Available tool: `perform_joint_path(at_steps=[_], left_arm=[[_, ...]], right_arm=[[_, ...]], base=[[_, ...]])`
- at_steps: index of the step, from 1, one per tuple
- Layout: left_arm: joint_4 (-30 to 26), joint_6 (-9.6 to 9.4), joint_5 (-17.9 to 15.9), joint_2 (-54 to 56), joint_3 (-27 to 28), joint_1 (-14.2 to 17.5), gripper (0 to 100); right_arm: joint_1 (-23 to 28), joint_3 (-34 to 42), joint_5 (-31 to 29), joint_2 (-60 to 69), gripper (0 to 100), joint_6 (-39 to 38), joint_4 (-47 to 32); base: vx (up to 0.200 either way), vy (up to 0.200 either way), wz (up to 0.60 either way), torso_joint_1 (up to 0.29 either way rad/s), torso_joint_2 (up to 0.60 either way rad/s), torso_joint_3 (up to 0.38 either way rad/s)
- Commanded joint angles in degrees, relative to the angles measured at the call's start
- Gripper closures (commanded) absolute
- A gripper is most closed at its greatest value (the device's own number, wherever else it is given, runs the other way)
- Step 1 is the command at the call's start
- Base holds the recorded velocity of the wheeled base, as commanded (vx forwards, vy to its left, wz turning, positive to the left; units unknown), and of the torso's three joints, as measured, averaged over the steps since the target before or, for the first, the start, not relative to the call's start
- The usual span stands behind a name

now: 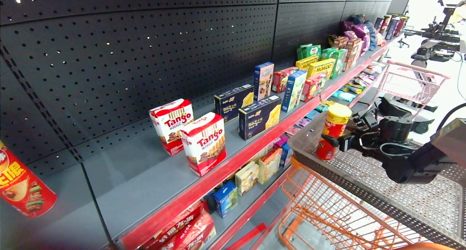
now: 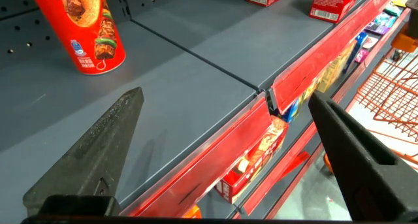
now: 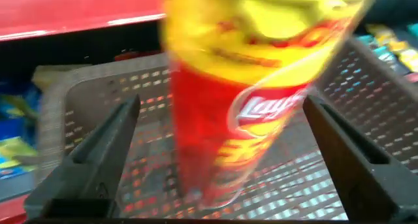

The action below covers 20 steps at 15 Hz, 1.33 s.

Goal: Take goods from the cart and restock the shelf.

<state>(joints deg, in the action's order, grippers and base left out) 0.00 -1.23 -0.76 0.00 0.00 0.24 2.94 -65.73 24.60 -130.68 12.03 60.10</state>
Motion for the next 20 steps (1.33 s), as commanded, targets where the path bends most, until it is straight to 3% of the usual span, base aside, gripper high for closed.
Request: perform_joint_path(at_steps=[1,13,14,20], left_arm=[[0.0,0.00,0.0,0.0,0.0,0.0,0],[0.0,0.00,0.0,0.0,0.0,0.0,0],[0.0,0.00,0.0,0.0,0.0,0.0,0],[0.0,0.00,0.1,0.0,0.0,0.0,0]], right_arm=[[0.1,-1.9,0.0,-1.6,0,0.0,-0.2],[-1.0,-8.2,1.9,-5.6,0,-0.3,-3.3],[-1.0,-8.3,2.6,-5.7,100,-0.2,-3.2],[-0.2,-4.8,2.8,-2.2,100,0.0,-3.3]], base=[[0.000,0.000,0.00,0.000,0.00,0.000],[0.000,0.000,0.00,0.000,0.00,0.000],[0.000,0.000,0.00,0.000,0.00,0.000],[0.000,0.000,0.00,0.000,0.00,0.000]])
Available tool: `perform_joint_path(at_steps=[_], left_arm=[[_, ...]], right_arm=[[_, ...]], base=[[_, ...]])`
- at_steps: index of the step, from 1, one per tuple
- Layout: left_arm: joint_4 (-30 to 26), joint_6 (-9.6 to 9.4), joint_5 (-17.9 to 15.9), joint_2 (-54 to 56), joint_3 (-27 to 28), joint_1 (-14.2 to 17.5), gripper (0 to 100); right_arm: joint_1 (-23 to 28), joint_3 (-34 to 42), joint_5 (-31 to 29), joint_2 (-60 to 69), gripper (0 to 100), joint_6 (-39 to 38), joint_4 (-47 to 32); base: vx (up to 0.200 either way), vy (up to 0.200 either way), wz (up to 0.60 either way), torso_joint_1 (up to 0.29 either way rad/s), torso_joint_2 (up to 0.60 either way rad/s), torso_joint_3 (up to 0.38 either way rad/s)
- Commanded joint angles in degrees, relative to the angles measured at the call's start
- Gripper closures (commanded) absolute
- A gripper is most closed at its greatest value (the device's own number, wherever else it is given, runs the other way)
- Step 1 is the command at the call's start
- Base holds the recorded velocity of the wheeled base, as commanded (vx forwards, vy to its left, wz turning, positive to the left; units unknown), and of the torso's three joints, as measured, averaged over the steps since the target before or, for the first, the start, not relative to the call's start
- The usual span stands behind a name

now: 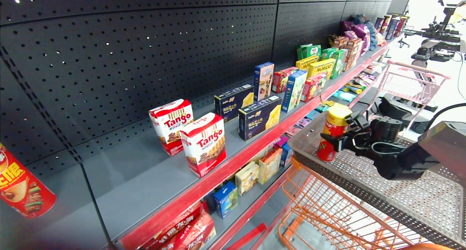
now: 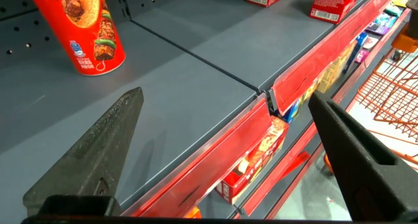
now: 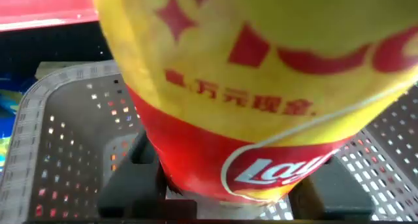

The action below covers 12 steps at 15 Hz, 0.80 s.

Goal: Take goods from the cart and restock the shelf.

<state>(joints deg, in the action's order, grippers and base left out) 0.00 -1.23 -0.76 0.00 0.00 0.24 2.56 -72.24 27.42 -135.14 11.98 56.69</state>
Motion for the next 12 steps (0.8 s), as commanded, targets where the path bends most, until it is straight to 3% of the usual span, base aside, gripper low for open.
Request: perform_joint_path(at_steps=[1,3,5,10,12], left_arm=[[0.0,0.00,0.0,0.0,0.0,0.0,0],[0.0,0.00,0.0,0.0,0.0,0.0,0],[0.0,0.00,0.1,0.0,0.0,0.0,0],[0.0,0.00,0.1,0.0,0.0,0.0,0],[0.0,0.00,0.1,0.0,0.0,0.0,0]], right_arm=[[0.3,3.6,-0.4,4.5,100,0.1,-0.3],[0.3,5.8,-0.7,9.1,100,0.3,-3.2],[-0.1,6.6,-7.0,16.2,100,-0.4,-9.4],[-4.8,16.9,-17.0,35.0,100,-9.0,-14.5],[-5.6,25.7,-21.9,48.8,100,-9.8,-18.0]], base=[[0.000,0.000,0.00,0.000,0.00,0.000],[0.000,0.000,0.00,0.000,0.00,0.000],[0.000,0.000,0.00,0.000,0.00,0.000],[0.000,0.000,0.00,0.000,0.00,0.000],[0.000,0.000,0.00,0.000,0.00,0.000]])
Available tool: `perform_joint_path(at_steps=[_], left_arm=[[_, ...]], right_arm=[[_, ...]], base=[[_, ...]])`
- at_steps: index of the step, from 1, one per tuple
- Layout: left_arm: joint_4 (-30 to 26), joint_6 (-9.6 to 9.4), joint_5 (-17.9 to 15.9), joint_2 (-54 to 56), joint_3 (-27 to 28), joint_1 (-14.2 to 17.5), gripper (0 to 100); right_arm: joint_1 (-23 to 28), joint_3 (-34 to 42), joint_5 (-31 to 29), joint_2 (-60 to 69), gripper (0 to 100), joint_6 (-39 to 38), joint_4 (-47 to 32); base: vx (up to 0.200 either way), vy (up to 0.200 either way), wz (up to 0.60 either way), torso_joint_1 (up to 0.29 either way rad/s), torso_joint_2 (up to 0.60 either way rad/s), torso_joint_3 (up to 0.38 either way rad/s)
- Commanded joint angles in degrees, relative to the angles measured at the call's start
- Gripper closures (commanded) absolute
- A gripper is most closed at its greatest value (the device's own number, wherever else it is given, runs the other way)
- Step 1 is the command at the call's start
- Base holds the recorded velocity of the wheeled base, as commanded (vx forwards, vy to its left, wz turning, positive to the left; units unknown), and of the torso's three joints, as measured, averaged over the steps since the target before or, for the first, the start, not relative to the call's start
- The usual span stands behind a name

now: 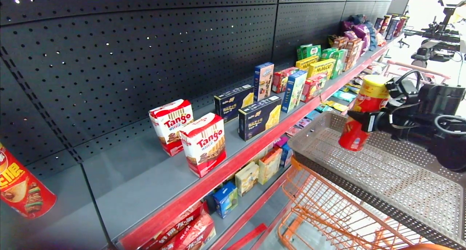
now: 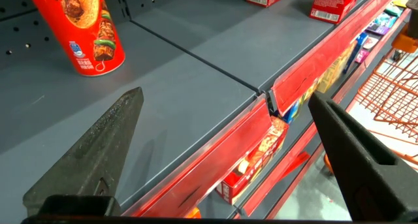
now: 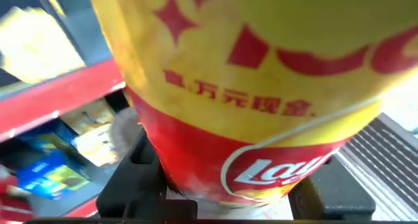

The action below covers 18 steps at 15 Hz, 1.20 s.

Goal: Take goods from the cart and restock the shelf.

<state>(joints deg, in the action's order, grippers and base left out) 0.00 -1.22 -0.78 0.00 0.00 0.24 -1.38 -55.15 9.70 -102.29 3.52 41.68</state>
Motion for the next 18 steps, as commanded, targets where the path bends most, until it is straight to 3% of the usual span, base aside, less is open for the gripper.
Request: perform_joint_path(at_steps=[1,4,5,7,9,10,12,18], left_arm=[[0.0,-0.01,0.0,0.0,0.0,0.0,0],[0.0,-0.01,0.1,0.0,0.0,0.0,0],[0.0,-0.01,0.1,0.0,0.0,0.0,0],[0.0,-0.01,0.0,0.0,0.0,0.0,0],[0.0,-0.01,0.0,0.0,0.0,0.0,0],[0.0,-0.01,0.0,0.0,0.0,0.0,0],[0.0,-0.01,0.1,0.0,0.0,0.0,0],[0.0,-0.01,0.0,0.0,0.0,0.0,0]], right_arm=[[-1.3,13.1,-5.3,22.8,100,-1.2,-4.0],[-1.1,21.3,-10.1,38.7,100,-1.2,-10.2],[-1.6,23.1,-15.5,44.4,100,-1.2,-14.3],[-2.0,24.6,-19.7,50.7,100,-1.2,-19.4],[-5.7,26.0,-32.1,57.4,100,-1.2,-26.7],[-6.9,27.3,-33.9,59.6,100,-1.2,-27.5],[-7.9,29.5,-33.8,61.6,100,-1.1,-27.0],[-12.8,31.0,-33.0,63.4,100,-1.2,-26.9]], base=[[0.000,0.000,0.00,0.000,0.00,0.000],[0.000,0.000,0.00,0.000,0.00,0.000],[0.000,0.000,0.00,0.000,0.00,0.000],[0.000,0.000,0.00,0.000,0.00,0.000],[0.000,0.000,0.00,0.000,0.00,0.000],[0.000,0.000,0.00,0.000,0.00,0.000],[0.000,0.000,0.00,0.000,0.00,0.000],[0.000,0.000,0.60,0.003,0.00,0.001]])
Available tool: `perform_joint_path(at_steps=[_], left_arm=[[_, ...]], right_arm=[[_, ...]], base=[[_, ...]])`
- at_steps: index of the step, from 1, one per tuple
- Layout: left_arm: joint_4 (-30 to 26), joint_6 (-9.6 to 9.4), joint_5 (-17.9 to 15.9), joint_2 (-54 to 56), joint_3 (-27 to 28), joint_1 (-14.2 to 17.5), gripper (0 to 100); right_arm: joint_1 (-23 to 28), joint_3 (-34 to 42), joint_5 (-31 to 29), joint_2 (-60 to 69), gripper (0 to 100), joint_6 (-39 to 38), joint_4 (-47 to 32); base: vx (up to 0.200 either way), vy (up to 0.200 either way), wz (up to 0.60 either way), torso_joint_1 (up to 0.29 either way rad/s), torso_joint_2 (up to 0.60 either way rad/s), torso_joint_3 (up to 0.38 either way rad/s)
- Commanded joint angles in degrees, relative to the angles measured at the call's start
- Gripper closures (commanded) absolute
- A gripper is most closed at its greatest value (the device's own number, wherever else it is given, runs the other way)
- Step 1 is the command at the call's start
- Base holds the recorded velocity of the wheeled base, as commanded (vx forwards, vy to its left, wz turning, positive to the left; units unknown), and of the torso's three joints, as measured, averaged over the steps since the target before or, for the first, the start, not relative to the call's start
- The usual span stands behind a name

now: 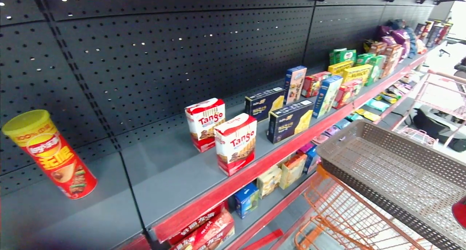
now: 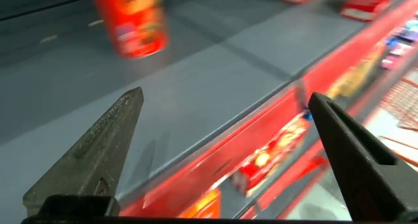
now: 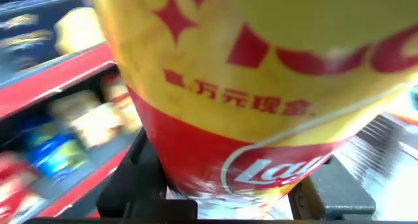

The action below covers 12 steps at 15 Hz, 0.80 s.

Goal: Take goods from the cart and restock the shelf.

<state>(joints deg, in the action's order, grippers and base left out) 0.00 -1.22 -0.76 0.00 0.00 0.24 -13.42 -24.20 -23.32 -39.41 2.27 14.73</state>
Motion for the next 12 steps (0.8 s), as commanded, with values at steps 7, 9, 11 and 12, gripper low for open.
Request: perform_joint_path(at_steps=[7,9,11,12], left_arm=[[0.0,-0.01,0.0,0.0,0.0,0.0,0],[0.0,-0.01,0.1,0.0,0.0,0.0,0],[0.0,-0.01,0.0,0.0,0.0,0.0,0],[0.0,-0.01,0.0,0.0,0.0,0.0,0]], right_arm=[[-1.5,-0.9,8.2,0.7,100,0.1,-3.4],[-1.6,-0.9,8.4,0.9,100,0.0,-3.7],[-1.6,-0.7,8.4,1.5,100,0.0,-4.4],[-1.6,-0.7,8.4,1.8,100,0.0,-4.7]], base=[[0.000,0.000,0.60,0.002,0.00,0.002],[0.000,0.000,0.60,0.005,0.00,0.005],[0.000,0.000,0.60,0.000,0.00,0.002],[0.000,0.000,0.60,-0.002,0.00,0.007]])
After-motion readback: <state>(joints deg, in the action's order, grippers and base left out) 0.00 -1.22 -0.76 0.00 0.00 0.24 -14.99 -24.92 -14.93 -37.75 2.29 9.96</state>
